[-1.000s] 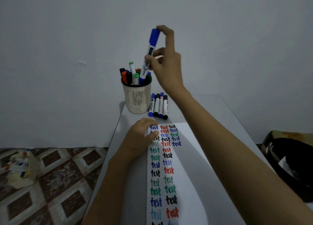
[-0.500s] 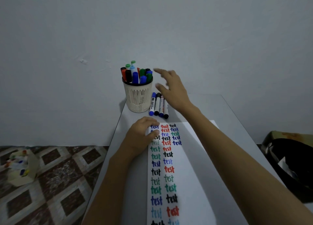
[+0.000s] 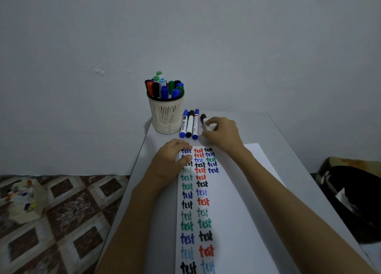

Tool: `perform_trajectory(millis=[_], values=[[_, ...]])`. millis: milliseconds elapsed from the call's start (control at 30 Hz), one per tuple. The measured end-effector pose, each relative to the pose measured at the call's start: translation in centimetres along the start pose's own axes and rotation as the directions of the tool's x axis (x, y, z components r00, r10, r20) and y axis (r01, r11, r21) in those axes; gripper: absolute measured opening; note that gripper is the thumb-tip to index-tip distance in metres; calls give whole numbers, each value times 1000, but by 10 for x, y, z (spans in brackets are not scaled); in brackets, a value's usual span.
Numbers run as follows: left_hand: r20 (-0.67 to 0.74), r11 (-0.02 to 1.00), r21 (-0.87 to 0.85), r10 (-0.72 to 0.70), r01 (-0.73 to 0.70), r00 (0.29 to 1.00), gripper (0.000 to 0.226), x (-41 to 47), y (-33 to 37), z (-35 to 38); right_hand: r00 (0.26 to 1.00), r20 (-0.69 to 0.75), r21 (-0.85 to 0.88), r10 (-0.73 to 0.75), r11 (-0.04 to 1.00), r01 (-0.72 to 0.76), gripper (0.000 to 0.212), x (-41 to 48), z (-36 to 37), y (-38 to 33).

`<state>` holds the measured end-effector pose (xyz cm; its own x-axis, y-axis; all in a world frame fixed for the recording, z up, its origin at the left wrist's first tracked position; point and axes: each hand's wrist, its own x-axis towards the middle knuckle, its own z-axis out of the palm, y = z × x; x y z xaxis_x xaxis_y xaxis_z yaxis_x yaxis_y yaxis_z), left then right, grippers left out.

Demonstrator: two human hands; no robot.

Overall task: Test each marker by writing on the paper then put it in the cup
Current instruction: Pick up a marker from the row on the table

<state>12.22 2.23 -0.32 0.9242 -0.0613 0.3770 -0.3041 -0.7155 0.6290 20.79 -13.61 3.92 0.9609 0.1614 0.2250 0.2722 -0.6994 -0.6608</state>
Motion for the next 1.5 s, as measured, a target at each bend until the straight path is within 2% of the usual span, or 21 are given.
perform_trajectory(millis=[100,200,300,400,500,567,633,700,767,900,1133,1233,1333,1400,1500], values=[[-12,1000,19,4,-4,1000,30,-1,0,3,976,-218,194,17,981,26,18,-11,-16,0],[-27,999,33,15,-14,1000,30,-2,-2,5,939,-326,474,108,878,64,11,-25,-36,-1],[-89,1000,15,21,-19,996,43,-2,4,4,940,-298,630,165,774,64,17,-40,-50,-5],[-199,988,-30,144,-152,969,59,-2,22,4,973,-191,693,129,720,41,27,-57,-52,-6],[-155,980,-22,191,-196,969,42,-6,38,9,991,-94,777,93,630,15,29,-73,-47,-10],[-78,979,-59,191,-195,979,27,-8,45,12,998,-6,787,70,616,-38,26,-82,-41,-13],[-44,969,-19,246,-247,968,29,-10,50,14,997,76,760,23,646,-73,23,-90,-33,-14],[-1,968,-12,252,-252,968,35,-12,56,15,996,85,771,-14,634,-56,26,-91,-30,-13],[55,979,-90,190,-184,980,38,-12,62,16,998,54,778,-26,627,-26,31,-89,-33,-11],[9,960,-224,177,-171,984,33,-8,69,15,995,79,819,-60,573,-30,30,-86,-42,-8],[51,920,-385,105,-77,993,16,-8,76,11,971,224,857,-84,492,-155,38,-85,-50,-4],[35,915,-399,88,-67,995,15,-9,77,12,964,251,857,-88,483,-179,39,-84,-51,-2],[26,907,-420,49,-33,998,12,-12,78,15,960,240,849,-145,510,-136,35,-82,-57,0],[-8,923,-382,55,-54,998,18,-13,76,17,959,233,841,-158,529,-118,33,-82,-58,3],[41,955,-292,68,-53,997,22,-12,69,15,977,191,849,-96,516,-115,34,-79,-53,8]])
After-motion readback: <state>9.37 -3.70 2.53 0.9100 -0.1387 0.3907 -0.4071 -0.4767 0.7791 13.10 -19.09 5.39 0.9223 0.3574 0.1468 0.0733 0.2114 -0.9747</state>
